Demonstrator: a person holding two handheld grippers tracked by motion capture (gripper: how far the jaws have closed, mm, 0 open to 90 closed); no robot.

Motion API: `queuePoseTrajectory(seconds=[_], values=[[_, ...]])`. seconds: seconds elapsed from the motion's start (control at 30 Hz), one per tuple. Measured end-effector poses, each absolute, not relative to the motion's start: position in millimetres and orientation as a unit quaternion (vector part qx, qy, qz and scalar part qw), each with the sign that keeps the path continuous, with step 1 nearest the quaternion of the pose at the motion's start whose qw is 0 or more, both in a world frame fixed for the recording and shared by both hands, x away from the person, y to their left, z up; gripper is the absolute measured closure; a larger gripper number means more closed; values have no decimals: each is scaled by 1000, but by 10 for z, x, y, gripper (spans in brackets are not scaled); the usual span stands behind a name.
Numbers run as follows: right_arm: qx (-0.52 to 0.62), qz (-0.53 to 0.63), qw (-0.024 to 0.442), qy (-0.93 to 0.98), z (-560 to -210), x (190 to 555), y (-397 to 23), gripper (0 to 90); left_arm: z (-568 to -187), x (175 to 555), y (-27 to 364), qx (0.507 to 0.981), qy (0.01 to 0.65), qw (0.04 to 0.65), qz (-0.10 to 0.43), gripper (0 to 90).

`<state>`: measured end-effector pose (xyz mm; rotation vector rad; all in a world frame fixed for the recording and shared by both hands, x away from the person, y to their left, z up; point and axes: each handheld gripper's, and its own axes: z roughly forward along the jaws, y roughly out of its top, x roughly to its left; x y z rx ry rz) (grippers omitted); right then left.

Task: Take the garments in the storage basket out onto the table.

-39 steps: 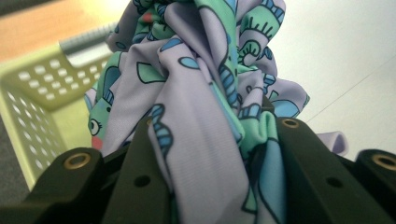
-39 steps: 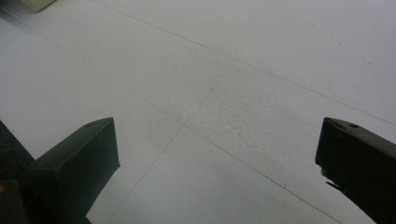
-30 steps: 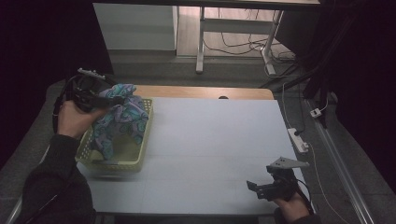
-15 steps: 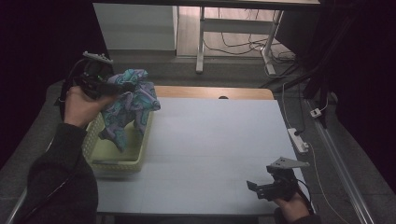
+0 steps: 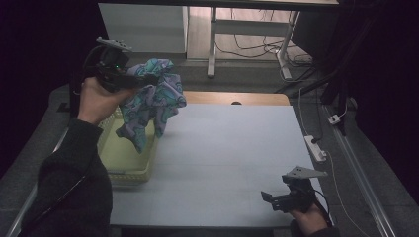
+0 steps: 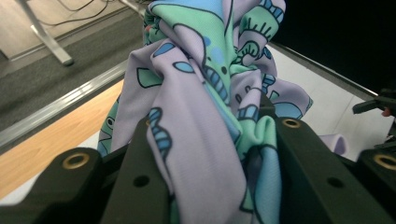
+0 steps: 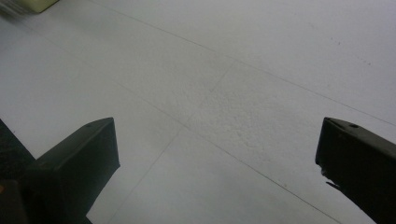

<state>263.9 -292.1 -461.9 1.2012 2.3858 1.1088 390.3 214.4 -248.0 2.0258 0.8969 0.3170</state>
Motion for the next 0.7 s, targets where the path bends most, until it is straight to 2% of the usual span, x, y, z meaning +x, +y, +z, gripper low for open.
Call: queuePoseTrajectory(seconds=[0.7], values=[[411, 382, 125, 818, -4616, 2630, -2926, 0, -2473, 4025, 1434, 836, 301, 446, 111, 697]])
